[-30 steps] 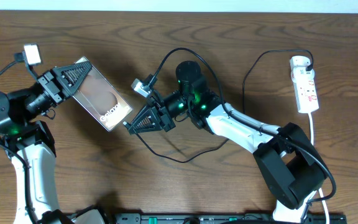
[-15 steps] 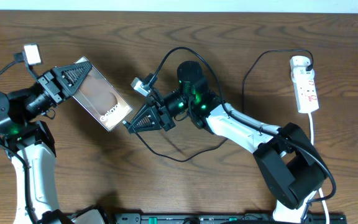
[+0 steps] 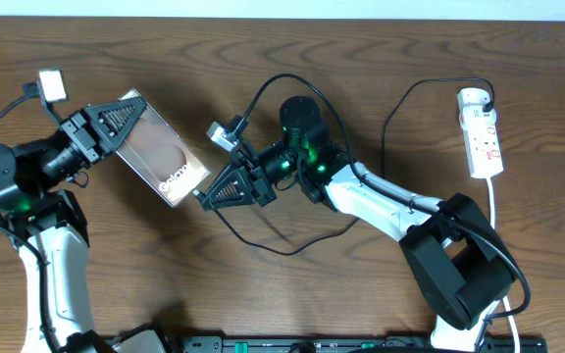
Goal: Plug charger to phone and switch on socket
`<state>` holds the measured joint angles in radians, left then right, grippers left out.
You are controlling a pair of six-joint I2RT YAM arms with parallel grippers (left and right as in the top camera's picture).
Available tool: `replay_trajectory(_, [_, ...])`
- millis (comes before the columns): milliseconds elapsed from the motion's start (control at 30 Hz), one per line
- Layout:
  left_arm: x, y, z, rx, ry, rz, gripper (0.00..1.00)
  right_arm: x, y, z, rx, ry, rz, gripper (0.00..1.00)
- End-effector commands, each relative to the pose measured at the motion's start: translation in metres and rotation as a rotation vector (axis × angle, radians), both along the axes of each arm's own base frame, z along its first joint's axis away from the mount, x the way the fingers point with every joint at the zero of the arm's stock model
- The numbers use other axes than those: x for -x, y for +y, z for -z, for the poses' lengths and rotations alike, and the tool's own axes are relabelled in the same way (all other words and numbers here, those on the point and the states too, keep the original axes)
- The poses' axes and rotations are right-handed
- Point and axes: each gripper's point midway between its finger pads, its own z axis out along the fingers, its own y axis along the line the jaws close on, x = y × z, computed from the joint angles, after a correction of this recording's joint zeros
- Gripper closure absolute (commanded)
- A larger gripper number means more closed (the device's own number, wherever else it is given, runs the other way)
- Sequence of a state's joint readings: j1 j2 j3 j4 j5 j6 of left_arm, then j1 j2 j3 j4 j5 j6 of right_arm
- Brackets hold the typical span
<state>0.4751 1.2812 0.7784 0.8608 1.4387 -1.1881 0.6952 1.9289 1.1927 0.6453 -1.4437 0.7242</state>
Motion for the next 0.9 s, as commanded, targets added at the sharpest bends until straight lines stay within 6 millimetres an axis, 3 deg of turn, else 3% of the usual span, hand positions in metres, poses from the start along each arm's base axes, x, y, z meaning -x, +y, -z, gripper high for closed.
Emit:
replay_trajectory(0, [0.003, -0.010, -0.006, -0.025, -0.040, 0.030, 0.93, 0.000, 0.001, -0.002, -0.002, 0.001, -0.006, 0.99])
replay_trajectory(500, [0.002, -0.012, -0.007, -0.024, -0.043, 0.030, 0.93, -0.001, 0.000, -0.002, 0.002, 0.006, -0.004, 0.99])
replay_trajectory(867, [0.004, -0.014, -0.006, -0.029, -0.041, 0.047, 0.93, -0.016, -0.008, -0.002, 0.002, 0.006, 0.032, 0.99])
